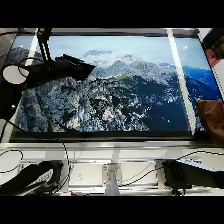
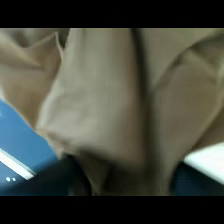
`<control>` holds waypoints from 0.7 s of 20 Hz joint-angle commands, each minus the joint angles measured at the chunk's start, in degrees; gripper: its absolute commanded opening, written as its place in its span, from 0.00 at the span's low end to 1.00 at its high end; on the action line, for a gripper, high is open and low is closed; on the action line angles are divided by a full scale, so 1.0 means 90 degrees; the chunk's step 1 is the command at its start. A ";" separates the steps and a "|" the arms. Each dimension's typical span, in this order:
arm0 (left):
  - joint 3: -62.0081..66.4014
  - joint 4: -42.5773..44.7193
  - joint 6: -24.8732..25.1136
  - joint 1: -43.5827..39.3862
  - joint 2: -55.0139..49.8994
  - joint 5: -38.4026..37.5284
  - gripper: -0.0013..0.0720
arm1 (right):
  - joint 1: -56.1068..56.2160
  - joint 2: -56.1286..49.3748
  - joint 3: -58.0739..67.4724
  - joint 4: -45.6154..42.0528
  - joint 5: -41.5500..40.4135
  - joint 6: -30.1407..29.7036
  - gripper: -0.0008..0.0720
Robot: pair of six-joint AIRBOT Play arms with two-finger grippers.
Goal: Fold the clothes and pants, and hang the long-sleeved shirts on hangers.
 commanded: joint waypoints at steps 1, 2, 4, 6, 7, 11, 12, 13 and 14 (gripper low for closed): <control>0.0000 0.0005 0.0000 0.0005 0.0007 0.0002 0.89 | -0.0175 0.0019 -0.0063 -0.0253 -0.0039 0.0430 0.98; 0.0000 0.0005 -0.0002 0.0005 0.0007 0.0002 0.89 | -0.0175 0.0019 0.0000 -0.0257 -0.0005 0.0670 0.97; 0.0000 0.0005 -0.0002 0.0007 0.0007 0.0002 0.89 | -0.0175 0.0019 0.0231 -0.0206 0.0124 0.1268 0.96; 0.0000 0.0005 -0.0002 0.0005 0.0007 0.0002 0.89 | -0.0175 0.0022 0.0602 0.0134 0.0335 0.1418 0.96; 0.0000 0.0005 -0.0002 0.0007 0.0007 0.0002 0.89 | -0.0175 0.0029 0.0806 0.0413 0.0418 0.1418 0.95; 0.0000 0.0007 0.0000 0.0007 0.0007 0.0002 0.89 | 0.0104 0.0345 0.1528 0.1389 0.0466 0.1416 0.03; 0.0000 0.0005 -0.0002 0.0007 0.0007 0.0002 0.89 | 0.0352 0.0435 0.1744 0.1336 0.0352 0.1411 0.03; 0.0000 0.0007 0.0000 0.0007 0.0007 0.0002 0.89 | 0.0695 0.0520 0.1991 0.1173 0.0245 0.1406 0.03; 0.0000 0.0007 -0.0002 0.0005 0.0007 0.0002 0.89 | 0.1095 0.0578 0.2229 0.0923 0.0170 0.1409 0.03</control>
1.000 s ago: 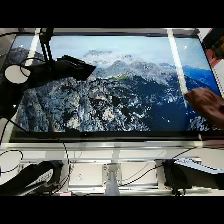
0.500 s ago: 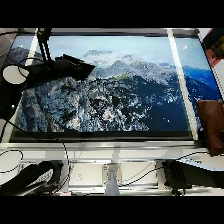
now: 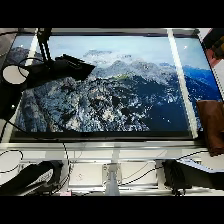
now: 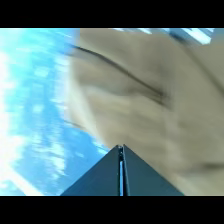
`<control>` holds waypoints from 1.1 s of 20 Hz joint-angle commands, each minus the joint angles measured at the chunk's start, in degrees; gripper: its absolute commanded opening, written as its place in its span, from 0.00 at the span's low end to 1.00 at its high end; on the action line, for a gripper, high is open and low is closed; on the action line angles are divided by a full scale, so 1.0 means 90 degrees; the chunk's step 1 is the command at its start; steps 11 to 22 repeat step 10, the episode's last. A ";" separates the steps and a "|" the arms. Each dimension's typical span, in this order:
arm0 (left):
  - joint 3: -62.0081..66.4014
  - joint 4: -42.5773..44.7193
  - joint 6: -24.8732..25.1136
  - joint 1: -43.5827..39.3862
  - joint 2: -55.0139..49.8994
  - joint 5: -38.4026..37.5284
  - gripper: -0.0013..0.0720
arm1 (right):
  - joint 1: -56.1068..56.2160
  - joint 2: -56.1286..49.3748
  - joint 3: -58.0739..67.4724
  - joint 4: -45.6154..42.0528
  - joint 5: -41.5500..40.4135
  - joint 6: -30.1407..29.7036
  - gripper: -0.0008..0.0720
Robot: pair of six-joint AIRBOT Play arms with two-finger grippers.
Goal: Fold the clothes and pants, and hang the long-sleeved shirts on hangers.
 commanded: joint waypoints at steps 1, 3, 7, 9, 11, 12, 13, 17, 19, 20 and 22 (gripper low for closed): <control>0.0000 0.0000 0.0002 0.0002 0.0005 0.0002 0.89 | 0.1168 0.0250 0.0850 -0.0474 -0.0226 0.0056 0.03; 0.0000 0.0000 0.0000 0.0005 0.0005 0.0002 0.89 | 0.2314 0.0325 0.1336 -0.1486 -0.0294 0.0056 0.03; 0.0000 0.0000 0.0000 0.0002 0.0005 0.0002 0.89 | 0.4510 0.0374 0.1970 -0.3249 -0.0532 0.0107 0.03; 0.0000 0.0000 0.0002 0.0002 0.0005 0.0002 0.89 | 0.5144 0.0374 0.2086 -0.3497 -0.0712 0.0129 0.03; 0.0000 0.0000 0.0000 0.0005 0.0005 0.0000 0.89 | 0.5333 0.0376 0.2086 -0.3478 -0.0775 0.0129 0.03; 0.0000 0.0000 0.0000 0.0005 0.0005 0.0000 0.89 | 0.5333 0.0376 0.2086 -0.3478 -0.0775 0.0129 0.03; 0.0000 0.0000 0.0000 0.0005 0.0005 0.0000 0.89 | 0.5333 0.0376 0.2086 -0.3478 -0.0775 0.0129 0.03; 0.0000 0.0000 0.0000 0.0005 0.0005 0.0000 0.89 | 0.5333 0.0376 0.2086 -0.3478 -0.0775 0.0129 0.03; 0.0000 0.0000 0.0000 0.0005 0.0005 0.0000 0.89 | 0.5333 0.0376 0.2086 -0.3478 -0.0775 0.0129 0.03; 0.0000 0.0000 0.0000 0.0005 0.0005 0.0000 0.89 | 0.5333 0.0376 0.2086 -0.3478 -0.0775 0.0129 0.03; 0.0000 0.0000 0.0000 0.0005 0.0005 0.0000 0.89 | 0.5333 0.0376 0.2086 -0.3478 -0.0775 0.0129 0.03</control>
